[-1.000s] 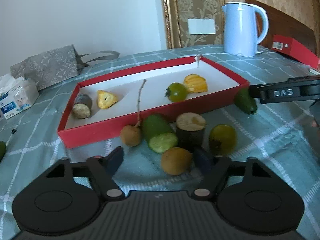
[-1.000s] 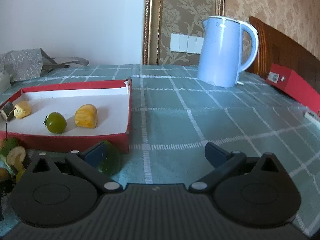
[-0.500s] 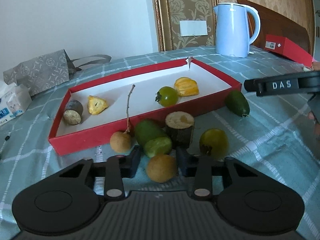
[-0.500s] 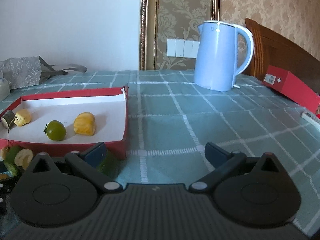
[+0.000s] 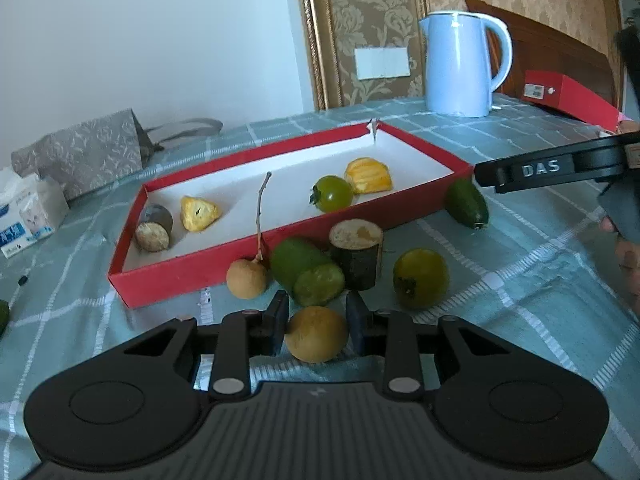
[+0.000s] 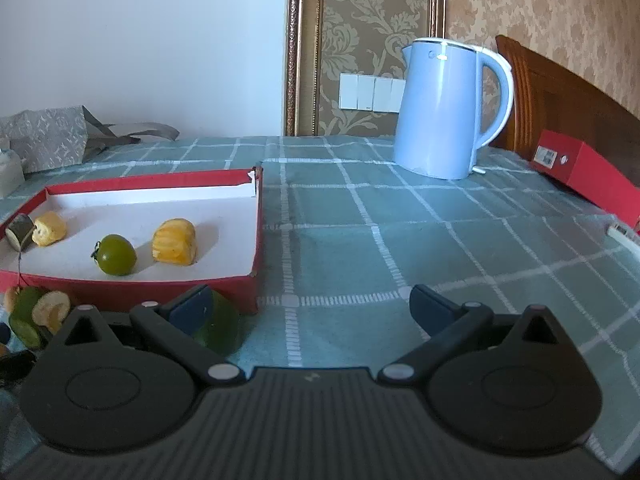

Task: Organize fruits
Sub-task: 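Hold the brown fruit in the left gripper while the right grasps a green oval fruit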

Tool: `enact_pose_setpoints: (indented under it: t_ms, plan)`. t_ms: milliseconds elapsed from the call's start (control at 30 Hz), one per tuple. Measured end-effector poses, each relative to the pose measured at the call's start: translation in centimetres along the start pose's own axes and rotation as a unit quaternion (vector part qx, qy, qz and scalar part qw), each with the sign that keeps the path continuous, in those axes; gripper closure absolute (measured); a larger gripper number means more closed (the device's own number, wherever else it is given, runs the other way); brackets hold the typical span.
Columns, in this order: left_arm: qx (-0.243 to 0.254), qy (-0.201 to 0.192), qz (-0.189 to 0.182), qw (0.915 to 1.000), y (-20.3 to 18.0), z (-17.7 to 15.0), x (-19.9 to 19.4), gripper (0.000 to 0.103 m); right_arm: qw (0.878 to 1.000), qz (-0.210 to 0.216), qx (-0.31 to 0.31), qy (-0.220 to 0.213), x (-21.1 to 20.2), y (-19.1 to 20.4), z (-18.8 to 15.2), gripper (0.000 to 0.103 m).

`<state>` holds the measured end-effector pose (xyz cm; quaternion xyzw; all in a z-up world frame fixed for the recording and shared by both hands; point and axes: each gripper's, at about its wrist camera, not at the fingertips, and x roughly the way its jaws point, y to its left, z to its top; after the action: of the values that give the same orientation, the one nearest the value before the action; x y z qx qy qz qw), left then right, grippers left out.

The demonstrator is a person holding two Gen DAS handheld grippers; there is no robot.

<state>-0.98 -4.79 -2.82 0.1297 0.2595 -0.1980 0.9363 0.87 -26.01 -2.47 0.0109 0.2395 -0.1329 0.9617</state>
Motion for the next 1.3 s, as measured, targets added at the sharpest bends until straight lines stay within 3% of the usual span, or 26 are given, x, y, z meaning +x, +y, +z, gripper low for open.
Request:
enact_pose_setpoints:
  t_ms: [267, 600, 1000, 1033, 1067, 1300]
  plan:
    - [-0.011, 0.015, -0.006, 0.9998, 0.4, -0.2, 0.2, 0.073, 1.000, 0.003, 0.008, -0.001, 0.0, -0.4, 0.0, 0.000]
    - [-0.026, 0.009, 0.012, 0.9995, 0.9, -0.3, 0.0, 0.075, 0.999, 0.024, 0.013, 0.020, 0.7, -0.2, -0.2, 0.000]
    - [-0.033, 0.014, 0.005, 0.9993, 1.3, -0.3, 0.1, 0.075, 0.998, 0.018, -0.057, 0.008, 0.5, 2.7, -0.7, 0.000]
    - [-0.034, 0.014, 0.003, 0.9993, 1.3, -0.3, 0.1, 0.075, 0.998, 0.019, -0.065, 0.008, 0.5, 3.0, -0.8, 0.002]
    - [-0.035, 0.015, 0.002, 0.9993, 1.3, -0.3, 0.1, 0.075, 0.997, 0.018, -0.070, 0.009, 0.4, 3.3, -0.9, 0.011]
    - [-0.035, 0.016, 0.000, 0.9993, 1.3, -0.3, 0.2, 0.075, 0.996, 0.030, -0.063, 0.050, 1.6, 3.6, -0.8, 0.033]
